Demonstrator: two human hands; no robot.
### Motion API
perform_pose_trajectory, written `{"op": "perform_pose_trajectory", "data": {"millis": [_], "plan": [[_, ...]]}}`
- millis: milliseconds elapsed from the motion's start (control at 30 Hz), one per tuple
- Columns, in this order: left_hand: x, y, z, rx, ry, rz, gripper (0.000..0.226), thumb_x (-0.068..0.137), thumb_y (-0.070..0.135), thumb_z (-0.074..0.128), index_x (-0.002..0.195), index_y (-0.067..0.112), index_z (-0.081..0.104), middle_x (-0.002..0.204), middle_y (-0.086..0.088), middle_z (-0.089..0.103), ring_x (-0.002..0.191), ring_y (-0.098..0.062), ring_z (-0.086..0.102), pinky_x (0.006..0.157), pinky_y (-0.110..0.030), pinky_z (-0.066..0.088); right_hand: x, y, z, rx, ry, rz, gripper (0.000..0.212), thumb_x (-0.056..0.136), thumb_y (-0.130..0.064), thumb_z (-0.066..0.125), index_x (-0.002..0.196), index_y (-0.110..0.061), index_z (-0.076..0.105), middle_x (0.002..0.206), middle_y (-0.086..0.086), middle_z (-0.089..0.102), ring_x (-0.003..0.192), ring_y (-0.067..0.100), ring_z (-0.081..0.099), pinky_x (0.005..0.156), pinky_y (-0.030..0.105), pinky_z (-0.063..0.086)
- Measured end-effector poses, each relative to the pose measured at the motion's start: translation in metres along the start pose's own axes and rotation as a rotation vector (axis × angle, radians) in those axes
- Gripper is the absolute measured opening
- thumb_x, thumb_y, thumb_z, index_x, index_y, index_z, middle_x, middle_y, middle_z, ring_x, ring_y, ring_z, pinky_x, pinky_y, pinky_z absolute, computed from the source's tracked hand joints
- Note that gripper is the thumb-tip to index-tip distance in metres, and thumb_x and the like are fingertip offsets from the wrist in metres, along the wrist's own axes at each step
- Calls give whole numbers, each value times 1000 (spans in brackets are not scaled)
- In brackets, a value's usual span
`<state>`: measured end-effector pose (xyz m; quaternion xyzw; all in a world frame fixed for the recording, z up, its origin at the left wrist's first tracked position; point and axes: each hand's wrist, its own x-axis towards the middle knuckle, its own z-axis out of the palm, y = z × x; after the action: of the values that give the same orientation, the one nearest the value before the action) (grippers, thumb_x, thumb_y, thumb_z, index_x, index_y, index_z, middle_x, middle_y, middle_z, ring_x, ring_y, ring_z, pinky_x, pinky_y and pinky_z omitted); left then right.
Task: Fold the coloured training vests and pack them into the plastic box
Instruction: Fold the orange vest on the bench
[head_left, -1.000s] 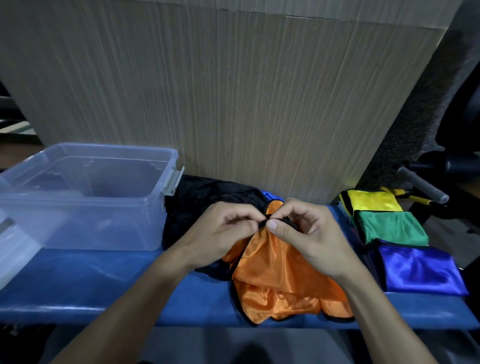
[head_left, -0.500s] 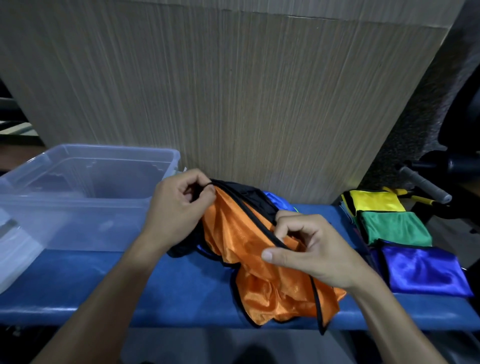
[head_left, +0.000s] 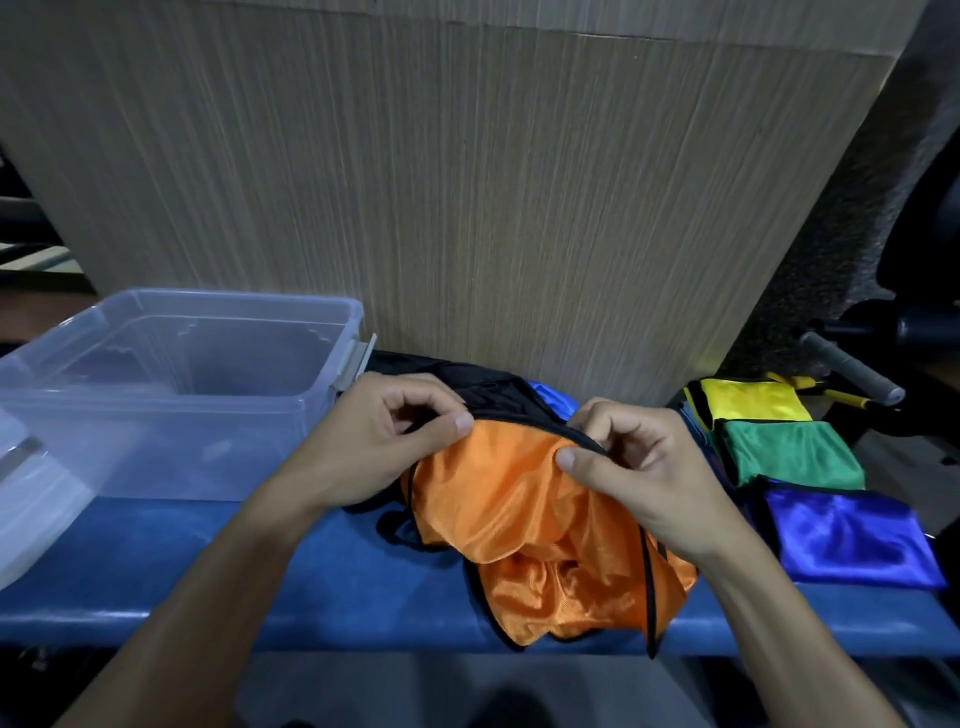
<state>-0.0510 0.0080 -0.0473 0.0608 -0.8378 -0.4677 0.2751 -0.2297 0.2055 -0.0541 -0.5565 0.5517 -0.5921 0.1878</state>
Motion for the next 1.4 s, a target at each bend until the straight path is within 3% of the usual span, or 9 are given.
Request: {"op": "perform_pose_trajectory", "data": {"millis": [133,300,433,533,633,800,967,1100,1400], "plan": [[3,-5,0,465,289,122,9,92,18,73,84,21,76,90,11,71,88,-7,68,78,-17,49,-4,-13,5,-29,-164,-23,41,83,-15,81,60,-6,49,65,12,40,63,31,36,61,41,30],[8,-8,-2,645,514,121,8,92,13,71,86,16,74,87,7,68,79,-4,59,75,-6,39,-10,-31,7,-104,-242,-72,36,79,-16,84,59,-8,55,68,-6,42,63,18,40,63,29,33],[6,3,-20,566,837,131,12,96,21,63,91,17,72,91,4,68,85,-5,59,78,-18,45,-12,-28,-11,-186,-112,-75,37,82,-21,83,59,-17,54,68,-5,44,61,16,42,60,29,33],[8,21,-37,163,1083,166,12,94,22,62,85,28,67,82,9,64,77,2,57,72,-16,44,-13,-18,-25,-332,-10,-46,26,81,-29,85,66,-21,66,70,-10,52,63,11,50,62,23,37],[10,31,-39,-262,975,168,15,83,26,65,71,32,71,69,16,62,68,-2,52,65,-20,40,-11,-1,-31,-601,146,-8,18,78,-37,85,75,-24,73,74,-8,59,70,12,59,62,19,38],[11,15,-20,26,692,-55,18,92,16,68,75,19,70,70,0,62,65,-4,51,62,-21,41,-10,24,-39,-793,208,154,15,77,-33,87,87,-30,76,85,-8,60,81,4,60,72,21,42],[9,-1,-23,345,699,-104,19,94,26,68,75,29,67,72,10,67,66,-3,58,62,-16,43,-8,34,-46,-473,254,323,9,93,-27,73,91,-31,81,100,-8,72,99,5,66,90,28,49],[8,-2,-23,353,705,-92,16,95,27,67,80,23,70,74,8,67,69,-8,60,66,-29,47,-7,25,-46,-159,320,383,23,98,-6,64,95,-21,81,96,-8,78,92,5,71,77,15,52],[7,-6,-16,496,649,-38,14,95,23,66,84,16,71,84,5,67,81,-12,62,76,-39,52,-17,20,-56,-323,-52,455,39,88,7,68,93,-29,82,98,1,78,91,26,71,77,26,51]]}}
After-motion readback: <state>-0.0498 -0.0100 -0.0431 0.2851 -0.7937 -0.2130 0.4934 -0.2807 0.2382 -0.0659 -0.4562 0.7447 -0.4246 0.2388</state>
